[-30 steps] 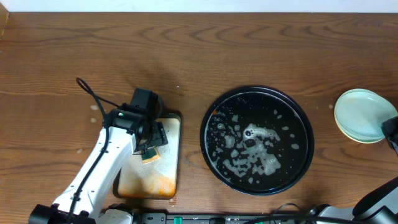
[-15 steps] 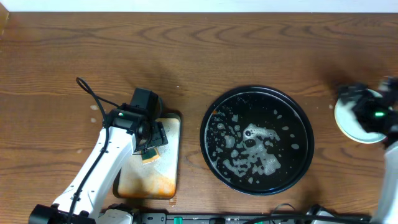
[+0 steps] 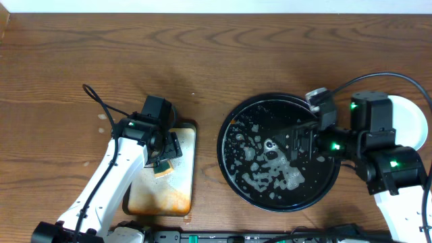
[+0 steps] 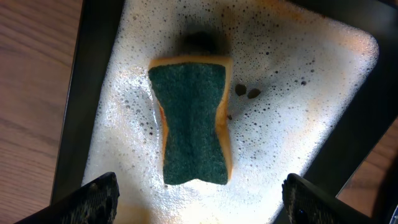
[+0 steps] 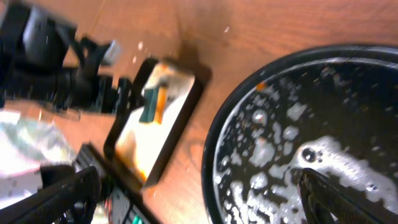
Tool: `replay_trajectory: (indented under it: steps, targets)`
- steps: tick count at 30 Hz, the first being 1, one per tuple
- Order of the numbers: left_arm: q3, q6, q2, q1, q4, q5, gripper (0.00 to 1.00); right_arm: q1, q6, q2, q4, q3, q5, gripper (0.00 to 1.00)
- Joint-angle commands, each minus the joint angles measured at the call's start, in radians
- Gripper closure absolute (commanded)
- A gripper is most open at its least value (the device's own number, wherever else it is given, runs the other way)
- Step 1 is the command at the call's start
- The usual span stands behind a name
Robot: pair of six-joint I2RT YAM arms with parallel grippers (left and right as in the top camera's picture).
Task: Clean dirty plates on tray and stack at the side
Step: 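Release the plate and pull the right gripper back toward the tray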
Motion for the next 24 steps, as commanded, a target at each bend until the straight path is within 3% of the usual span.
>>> replay_trajectory:
  steps: [1,8,14,24]
  targets:
    - [-0.004,0.010,-0.014,0.005,-0.003,-0.005,0.15,0.019,-0.094,-0.011,-0.010,0.011,0.033,0.01]
    - [-0.004,0.010,-0.014,0.005,-0.003,-0.005,0.15,0.024,-0.340,-0.143,0.031,-0.001,0.151,0.01]
    - [-0.004,0.010,-0.014,0.005,-0.003,-0.005,0.15,0.015,-0.341,-0.399,0.284,-0.187,0.325,0.01]
    - [-0.004,0.010,-0.014,0.005,-0.002,-0.005,0.15,-0.104,-0.341,-0.872,0.418,-0.608,0.321,0.01]
